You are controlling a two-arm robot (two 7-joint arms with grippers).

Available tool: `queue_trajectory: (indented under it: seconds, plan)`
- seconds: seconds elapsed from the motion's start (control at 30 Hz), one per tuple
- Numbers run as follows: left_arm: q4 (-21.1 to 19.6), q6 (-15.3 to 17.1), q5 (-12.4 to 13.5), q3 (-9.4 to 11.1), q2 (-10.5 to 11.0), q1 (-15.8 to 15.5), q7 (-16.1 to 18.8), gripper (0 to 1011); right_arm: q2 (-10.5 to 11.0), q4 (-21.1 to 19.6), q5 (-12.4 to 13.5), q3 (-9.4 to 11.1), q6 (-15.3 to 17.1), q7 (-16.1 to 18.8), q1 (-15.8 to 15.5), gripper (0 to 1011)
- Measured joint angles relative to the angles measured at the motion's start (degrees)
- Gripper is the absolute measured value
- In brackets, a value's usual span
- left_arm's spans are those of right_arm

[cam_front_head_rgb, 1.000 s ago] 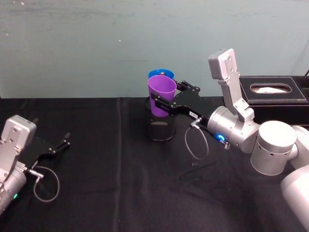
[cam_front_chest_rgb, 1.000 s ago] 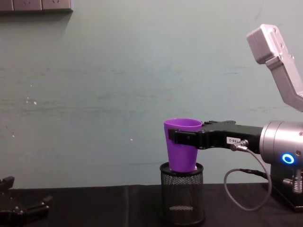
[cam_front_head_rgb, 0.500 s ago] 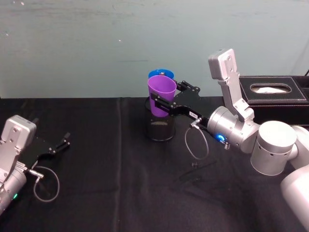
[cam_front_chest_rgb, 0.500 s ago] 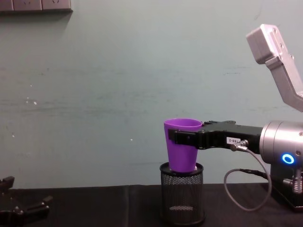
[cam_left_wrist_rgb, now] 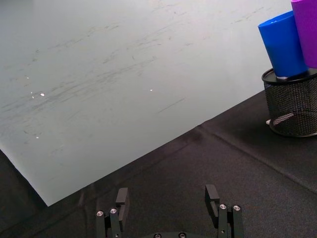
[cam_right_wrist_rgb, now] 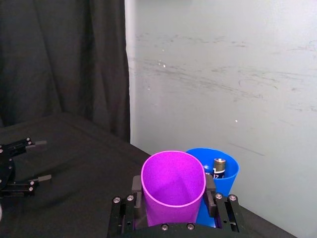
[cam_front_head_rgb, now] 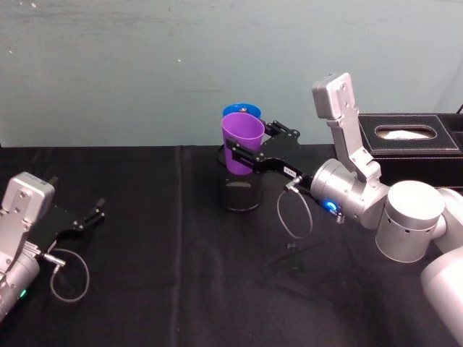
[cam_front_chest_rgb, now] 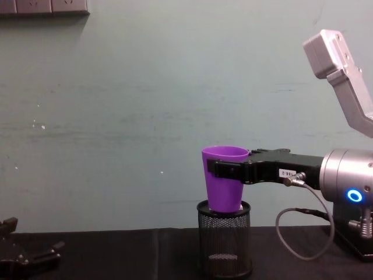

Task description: Pick up one cup with a gripper and tap it against the other cup.

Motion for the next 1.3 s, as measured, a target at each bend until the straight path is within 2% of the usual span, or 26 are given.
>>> queue_trajectory:
  seconds: [1.3]
  plan:
    - [0.0, 0.0, 0.0, 0.0, 0.0, 0.0, 0.0, 1000, 0.0, 0.0, 0.0, 0.0, 0.0, 0.0, 0.0, 723]
